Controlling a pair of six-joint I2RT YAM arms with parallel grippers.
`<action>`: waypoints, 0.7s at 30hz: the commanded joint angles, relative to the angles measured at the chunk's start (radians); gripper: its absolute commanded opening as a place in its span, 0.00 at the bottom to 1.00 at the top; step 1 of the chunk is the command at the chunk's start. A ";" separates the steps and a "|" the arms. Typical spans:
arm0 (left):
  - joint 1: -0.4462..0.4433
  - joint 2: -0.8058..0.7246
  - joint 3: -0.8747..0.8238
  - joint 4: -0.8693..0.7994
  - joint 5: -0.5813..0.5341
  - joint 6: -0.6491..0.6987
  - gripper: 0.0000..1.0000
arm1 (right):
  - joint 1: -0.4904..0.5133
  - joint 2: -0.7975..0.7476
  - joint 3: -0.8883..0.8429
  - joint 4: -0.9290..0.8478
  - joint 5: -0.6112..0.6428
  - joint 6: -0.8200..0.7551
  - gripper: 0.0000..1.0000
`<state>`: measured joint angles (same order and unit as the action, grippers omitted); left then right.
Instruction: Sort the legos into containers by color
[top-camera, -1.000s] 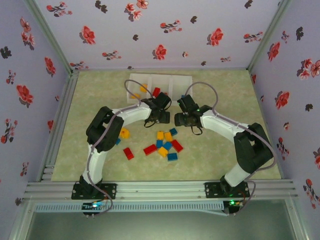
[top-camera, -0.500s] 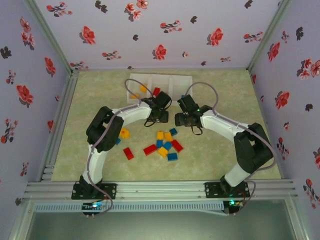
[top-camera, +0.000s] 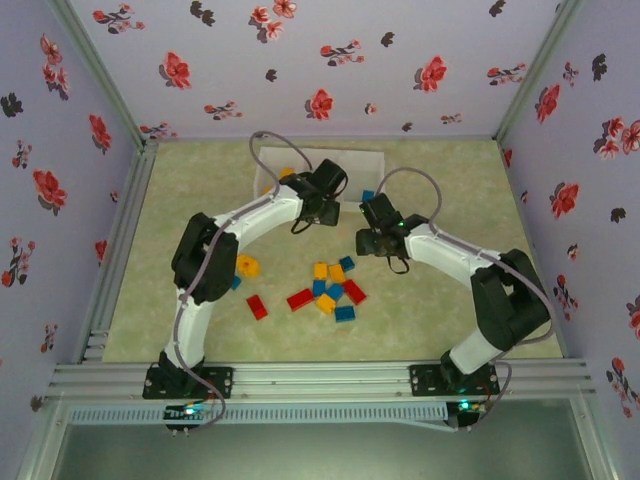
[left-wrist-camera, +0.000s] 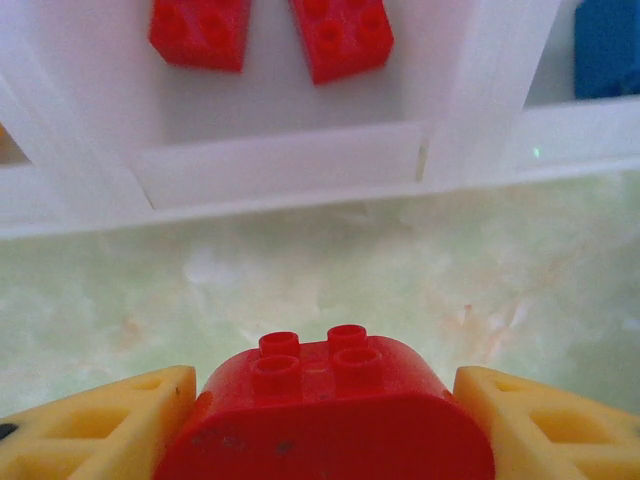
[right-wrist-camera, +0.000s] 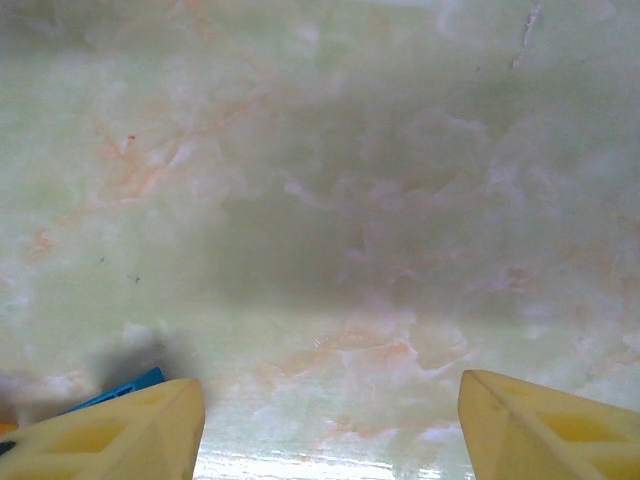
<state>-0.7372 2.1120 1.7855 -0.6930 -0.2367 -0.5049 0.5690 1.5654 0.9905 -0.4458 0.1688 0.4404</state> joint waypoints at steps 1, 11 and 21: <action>0.033 0.000 0.053 -0.016 -0.041 0.054 0.52 | -0.006 -0.047 -0.018 -0.017 0.032 0.024 0.68; 0.100 0.104 0.212 0.120 -0.039 0.160 0.47 | -0.006 -0.144 -0.081 -0.056 0.070 0.040 0.68; 0.123 0.229 0.354 0.254 -0.052 0.224 0.49 | -0.006 -0.219 -0.094 -0.117 0.107 0.037 0.68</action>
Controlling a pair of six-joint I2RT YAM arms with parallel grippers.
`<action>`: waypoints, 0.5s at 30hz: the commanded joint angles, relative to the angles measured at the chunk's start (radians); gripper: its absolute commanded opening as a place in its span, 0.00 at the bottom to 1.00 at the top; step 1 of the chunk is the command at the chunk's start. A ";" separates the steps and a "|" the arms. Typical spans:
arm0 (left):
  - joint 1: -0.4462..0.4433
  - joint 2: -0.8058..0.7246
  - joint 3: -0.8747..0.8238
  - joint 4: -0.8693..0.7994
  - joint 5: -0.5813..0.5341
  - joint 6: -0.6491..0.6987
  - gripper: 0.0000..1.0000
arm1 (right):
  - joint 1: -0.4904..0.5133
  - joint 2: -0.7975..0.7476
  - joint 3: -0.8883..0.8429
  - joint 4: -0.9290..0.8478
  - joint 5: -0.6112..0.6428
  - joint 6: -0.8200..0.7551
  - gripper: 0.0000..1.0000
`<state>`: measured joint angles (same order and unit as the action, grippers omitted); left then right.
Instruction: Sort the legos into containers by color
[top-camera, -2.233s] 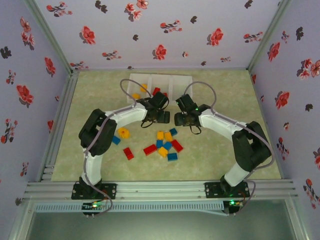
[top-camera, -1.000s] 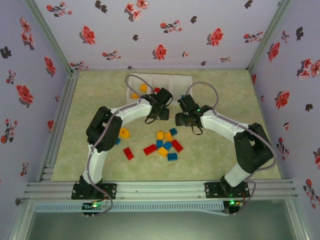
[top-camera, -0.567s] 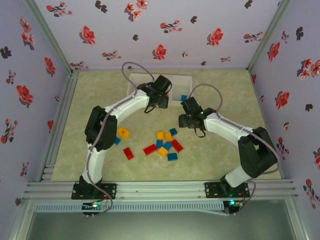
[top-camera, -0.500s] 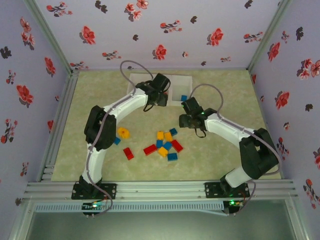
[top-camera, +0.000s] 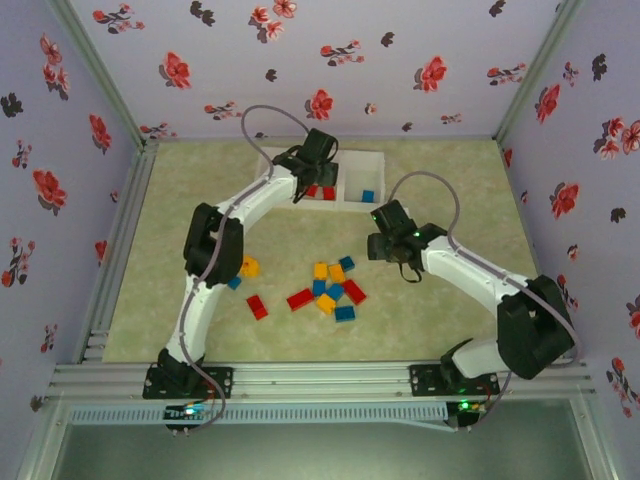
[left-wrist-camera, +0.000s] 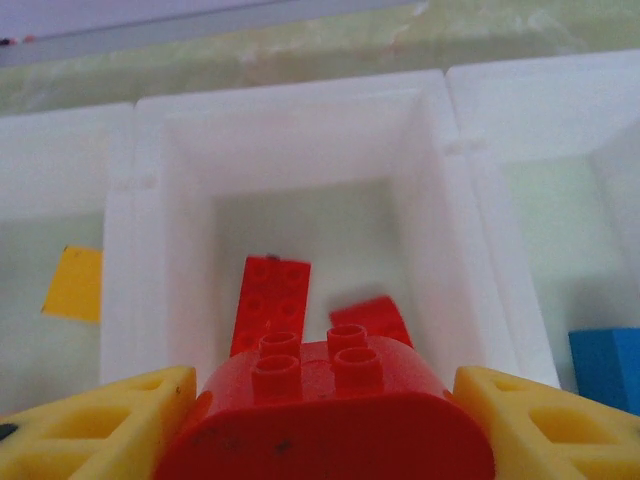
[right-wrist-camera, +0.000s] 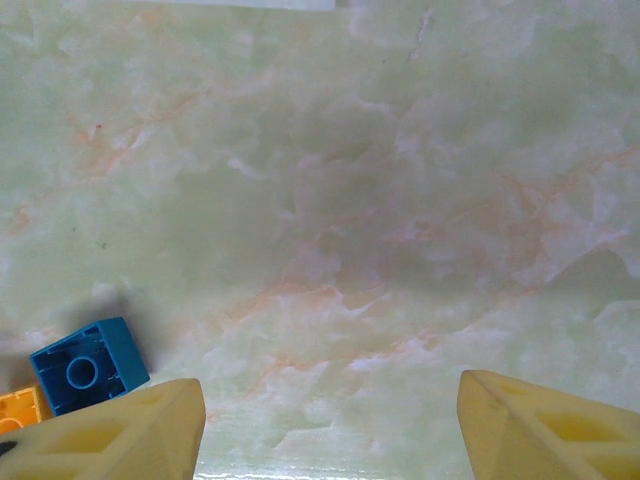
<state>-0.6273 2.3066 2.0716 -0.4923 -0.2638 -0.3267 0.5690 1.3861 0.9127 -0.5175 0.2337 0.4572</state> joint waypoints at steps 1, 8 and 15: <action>0.015 0.046 0.084 0.055 -0.024 0.054 0.49 | -0.006 -0.047 -0.019 -0.052 0.047 0.019 0.69; 0.032 0.125 0.188 0.045 -0.019 0.079 0.51 | -0.006 -0.091 -0.037 -0.082 0.070 0.018 0.69; 0.044 0.204 0.280 0.042 0.002 0.085 0.58 | -0.006 -0.110 -0.038 -0.097 0.072 0.020 0.69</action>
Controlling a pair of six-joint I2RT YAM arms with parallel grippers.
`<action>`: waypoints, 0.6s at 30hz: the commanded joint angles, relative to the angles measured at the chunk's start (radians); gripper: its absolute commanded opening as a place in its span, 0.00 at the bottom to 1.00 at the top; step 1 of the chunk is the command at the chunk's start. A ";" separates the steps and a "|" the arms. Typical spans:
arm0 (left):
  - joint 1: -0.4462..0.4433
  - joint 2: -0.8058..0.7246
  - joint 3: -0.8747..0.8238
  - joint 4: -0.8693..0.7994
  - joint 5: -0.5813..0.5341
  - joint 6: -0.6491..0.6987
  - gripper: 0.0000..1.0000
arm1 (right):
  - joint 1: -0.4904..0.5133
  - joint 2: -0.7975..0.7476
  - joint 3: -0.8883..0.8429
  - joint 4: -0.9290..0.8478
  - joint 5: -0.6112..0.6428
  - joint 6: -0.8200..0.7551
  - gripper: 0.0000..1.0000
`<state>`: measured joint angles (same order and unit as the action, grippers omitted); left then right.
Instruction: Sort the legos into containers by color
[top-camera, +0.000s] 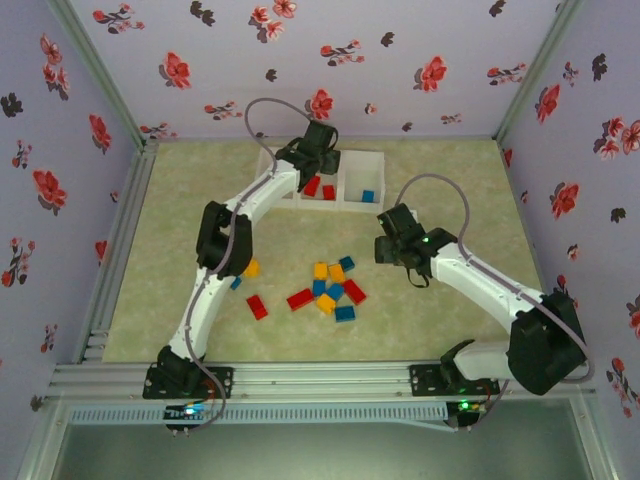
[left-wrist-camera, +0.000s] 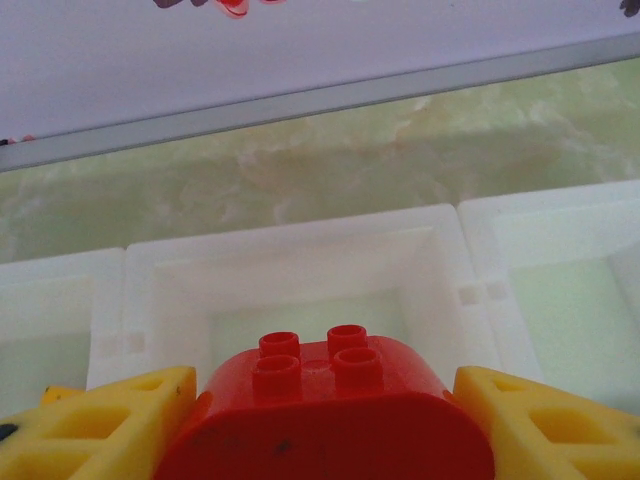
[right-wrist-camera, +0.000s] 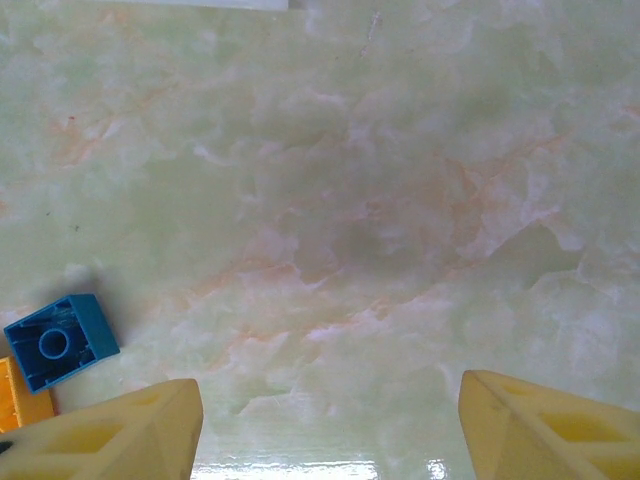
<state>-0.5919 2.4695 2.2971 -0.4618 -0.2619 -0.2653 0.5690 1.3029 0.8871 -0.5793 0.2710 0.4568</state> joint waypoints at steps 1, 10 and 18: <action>0.012 0.053 0.074 0.000 0.000 0.017 0.60 | -0.006 -0.031 -0.011 -0.038 0.036 0.020 0.69; 0.019 0.059 0.124 -0.026 0.041 0.027 0.85 | -0.006 -0.057 -0.032 -0.048 0.036 0.025 0.70; -0.003 -0.072 0.029 -0.032 0.035 0.056 0.84 | -0.006 -0.055 -0.043 -0.031 0.009 0.023 0.70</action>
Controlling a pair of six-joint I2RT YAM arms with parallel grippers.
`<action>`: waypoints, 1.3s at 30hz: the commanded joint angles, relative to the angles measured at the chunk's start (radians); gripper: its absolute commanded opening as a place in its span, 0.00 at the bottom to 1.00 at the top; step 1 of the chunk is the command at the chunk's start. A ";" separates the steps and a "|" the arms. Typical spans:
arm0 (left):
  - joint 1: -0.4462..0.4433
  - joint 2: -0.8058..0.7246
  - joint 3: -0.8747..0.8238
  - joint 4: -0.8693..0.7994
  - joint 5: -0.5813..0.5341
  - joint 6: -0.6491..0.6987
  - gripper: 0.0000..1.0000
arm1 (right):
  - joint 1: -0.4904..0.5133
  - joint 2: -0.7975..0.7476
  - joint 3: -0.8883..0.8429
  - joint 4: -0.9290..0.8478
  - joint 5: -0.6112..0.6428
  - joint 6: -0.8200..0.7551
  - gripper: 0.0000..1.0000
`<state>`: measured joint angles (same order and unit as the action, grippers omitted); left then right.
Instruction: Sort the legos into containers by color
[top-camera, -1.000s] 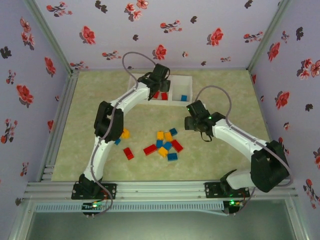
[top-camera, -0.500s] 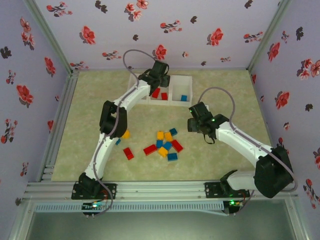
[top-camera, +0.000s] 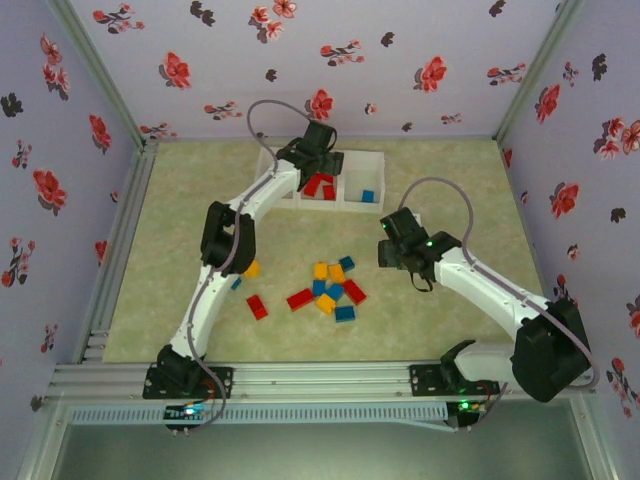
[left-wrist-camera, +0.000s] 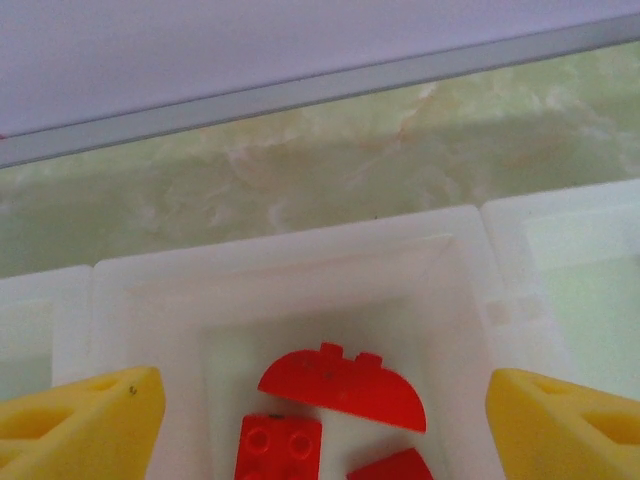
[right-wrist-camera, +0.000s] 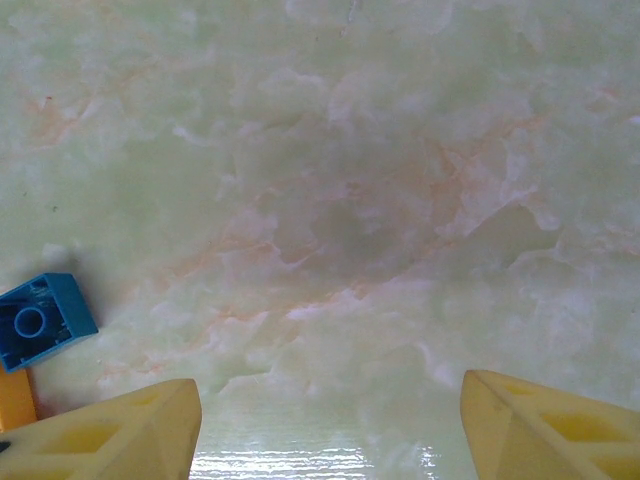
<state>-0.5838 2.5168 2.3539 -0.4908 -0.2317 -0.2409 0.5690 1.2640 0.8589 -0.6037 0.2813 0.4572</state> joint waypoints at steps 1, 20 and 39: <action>-0.014 -0.144 -0.050 -0.006 0.002 0.031 0.84 | -0.006 -0.017 -0.018 0.000 -0.013 0.023 0.70; -0.053 -0.594 -0.582 -0.103 0.033 -0.111 0.83 | 0.267 0.035 -0.121 0.136 -0.168 0.006 0.65; -0.071 -0.854 -0.969 -0.019 0.094 -0.220 0.82 | 0.352 0.139 -0.116 0.129 -0.140 -0.009 0.56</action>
<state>-0.6502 1.6836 1.3918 -0.5236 -0.1562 -0.4397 0.9112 1.3781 0.7353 -0.4770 0.1238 0.4557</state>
